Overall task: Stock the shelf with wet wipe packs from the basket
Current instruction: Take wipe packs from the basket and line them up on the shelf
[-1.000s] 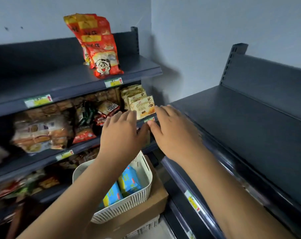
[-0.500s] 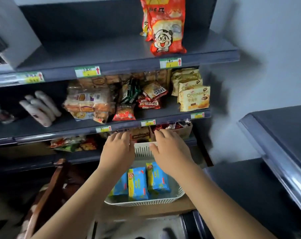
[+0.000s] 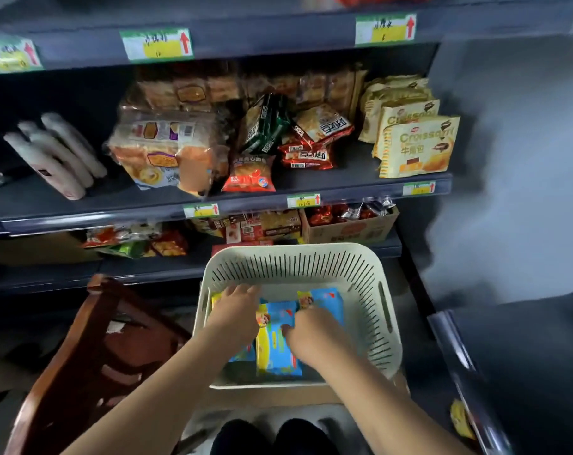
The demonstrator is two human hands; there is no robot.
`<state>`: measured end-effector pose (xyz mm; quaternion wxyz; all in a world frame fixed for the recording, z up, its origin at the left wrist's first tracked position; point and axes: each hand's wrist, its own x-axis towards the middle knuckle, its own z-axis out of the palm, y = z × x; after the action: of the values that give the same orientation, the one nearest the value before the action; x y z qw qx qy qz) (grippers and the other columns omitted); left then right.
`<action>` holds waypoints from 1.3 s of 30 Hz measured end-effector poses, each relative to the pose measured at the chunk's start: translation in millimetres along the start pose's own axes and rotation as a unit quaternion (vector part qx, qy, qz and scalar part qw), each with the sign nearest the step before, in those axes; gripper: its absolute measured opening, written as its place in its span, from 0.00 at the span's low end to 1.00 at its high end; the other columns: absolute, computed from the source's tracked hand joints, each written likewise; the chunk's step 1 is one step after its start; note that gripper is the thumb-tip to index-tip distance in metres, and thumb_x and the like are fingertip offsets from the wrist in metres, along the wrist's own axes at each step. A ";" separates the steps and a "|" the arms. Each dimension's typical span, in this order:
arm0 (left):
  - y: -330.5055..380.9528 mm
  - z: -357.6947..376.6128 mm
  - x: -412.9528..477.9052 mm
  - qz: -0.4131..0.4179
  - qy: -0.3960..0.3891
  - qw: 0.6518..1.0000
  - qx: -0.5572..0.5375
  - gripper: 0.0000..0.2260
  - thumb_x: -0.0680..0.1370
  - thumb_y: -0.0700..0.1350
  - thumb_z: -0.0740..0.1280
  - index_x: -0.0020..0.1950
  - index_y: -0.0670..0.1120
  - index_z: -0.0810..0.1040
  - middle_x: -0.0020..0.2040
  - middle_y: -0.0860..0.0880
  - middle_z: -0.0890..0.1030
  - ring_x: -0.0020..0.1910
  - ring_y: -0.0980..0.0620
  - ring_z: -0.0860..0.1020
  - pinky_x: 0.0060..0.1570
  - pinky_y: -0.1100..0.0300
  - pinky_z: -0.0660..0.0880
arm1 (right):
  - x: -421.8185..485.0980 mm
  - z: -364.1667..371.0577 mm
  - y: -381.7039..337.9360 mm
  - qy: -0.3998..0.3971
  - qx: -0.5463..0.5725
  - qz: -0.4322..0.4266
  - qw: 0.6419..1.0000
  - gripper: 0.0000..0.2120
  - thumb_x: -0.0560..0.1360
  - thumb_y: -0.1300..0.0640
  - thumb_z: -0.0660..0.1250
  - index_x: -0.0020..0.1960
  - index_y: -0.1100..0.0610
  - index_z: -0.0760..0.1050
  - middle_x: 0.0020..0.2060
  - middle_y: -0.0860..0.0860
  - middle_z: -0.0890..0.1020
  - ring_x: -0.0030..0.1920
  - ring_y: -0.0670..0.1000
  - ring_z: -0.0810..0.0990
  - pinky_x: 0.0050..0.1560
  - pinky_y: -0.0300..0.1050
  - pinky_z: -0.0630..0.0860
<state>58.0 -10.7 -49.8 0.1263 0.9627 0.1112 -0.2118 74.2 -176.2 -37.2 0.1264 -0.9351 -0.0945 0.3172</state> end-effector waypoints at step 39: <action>69.8 -253.0 -87.3 0.273 0.128 0.917 -0.263 0.09 0.73 0.36 0.77 0.47 0.50 0.85 0.39 0.59 0.84 0.33 0.63 0.80 0.32 0.72 0.74 | -192.5 -225.1 34.2 0.498 0.201 -0.081 0.840 0.18 0.75 0.64 0.71 0.63 0.54 0.82 0.55 0.52 0.84 0.54 0.52 0.82 0.53 0.45 0.79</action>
<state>95.3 -17.1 224.1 0.4125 0.9066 -0.0887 -0.0073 66.1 -297.9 234.8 0.3670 -0.9102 -0.0281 -0.1901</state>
